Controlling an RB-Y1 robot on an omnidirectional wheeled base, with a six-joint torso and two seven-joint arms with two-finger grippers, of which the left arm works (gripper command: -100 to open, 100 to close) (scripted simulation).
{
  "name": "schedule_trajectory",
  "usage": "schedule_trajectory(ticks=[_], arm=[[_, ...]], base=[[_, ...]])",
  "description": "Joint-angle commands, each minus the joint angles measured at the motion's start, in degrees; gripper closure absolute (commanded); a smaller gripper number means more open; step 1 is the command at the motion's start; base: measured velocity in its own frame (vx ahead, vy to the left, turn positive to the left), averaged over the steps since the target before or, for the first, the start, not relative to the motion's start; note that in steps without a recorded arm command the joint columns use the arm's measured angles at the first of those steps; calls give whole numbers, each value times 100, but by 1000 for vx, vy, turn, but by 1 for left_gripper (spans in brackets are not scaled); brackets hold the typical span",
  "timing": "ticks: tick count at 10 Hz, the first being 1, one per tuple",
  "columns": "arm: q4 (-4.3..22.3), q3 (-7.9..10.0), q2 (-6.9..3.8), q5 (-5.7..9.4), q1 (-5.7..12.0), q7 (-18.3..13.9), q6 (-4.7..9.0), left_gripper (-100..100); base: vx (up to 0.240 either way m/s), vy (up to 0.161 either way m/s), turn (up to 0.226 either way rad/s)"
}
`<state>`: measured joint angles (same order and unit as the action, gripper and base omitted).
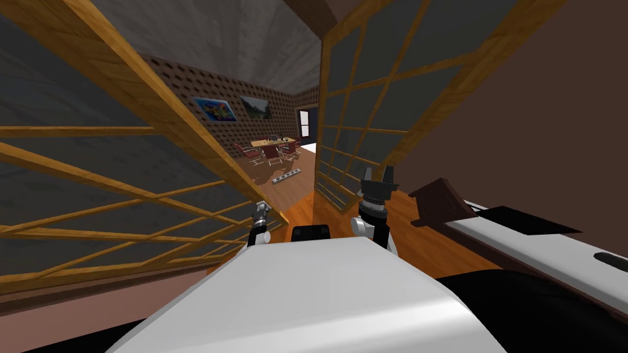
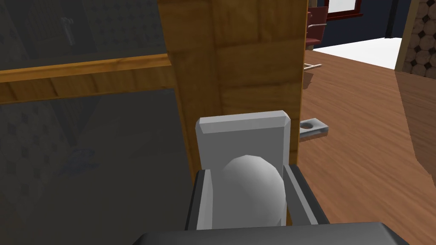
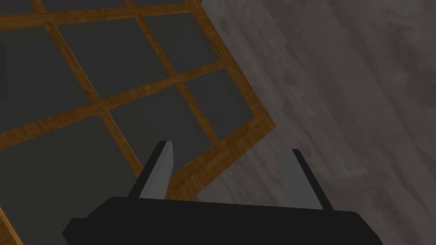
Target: Pull the door open
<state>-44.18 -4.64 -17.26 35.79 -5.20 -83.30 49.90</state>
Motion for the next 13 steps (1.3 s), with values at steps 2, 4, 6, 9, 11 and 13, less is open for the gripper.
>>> schedule_trajectory(ticks=[2, 4, 6, 9, 11, 13], arm=[[-106, -223, -51, -118, -56, -151, -18, 100], [-62, -324, -104, -170, -98, -251, 47, 100], [-107, -444, -190, -231, -155, -369, 89, 100], [-203, -697, -372, -362, -276, -618, 177, 100], [-251, -825, -464, -428, -338, -744, 222, 100], [-270, -897, -508, -465, -396, -798, 264, 100]], base=[[-284, 14, -85], [-161, 3, -65], [-252, 4, -108], [-241, 18, -102], [-285, 15, -92], [-142, -1, -54]])
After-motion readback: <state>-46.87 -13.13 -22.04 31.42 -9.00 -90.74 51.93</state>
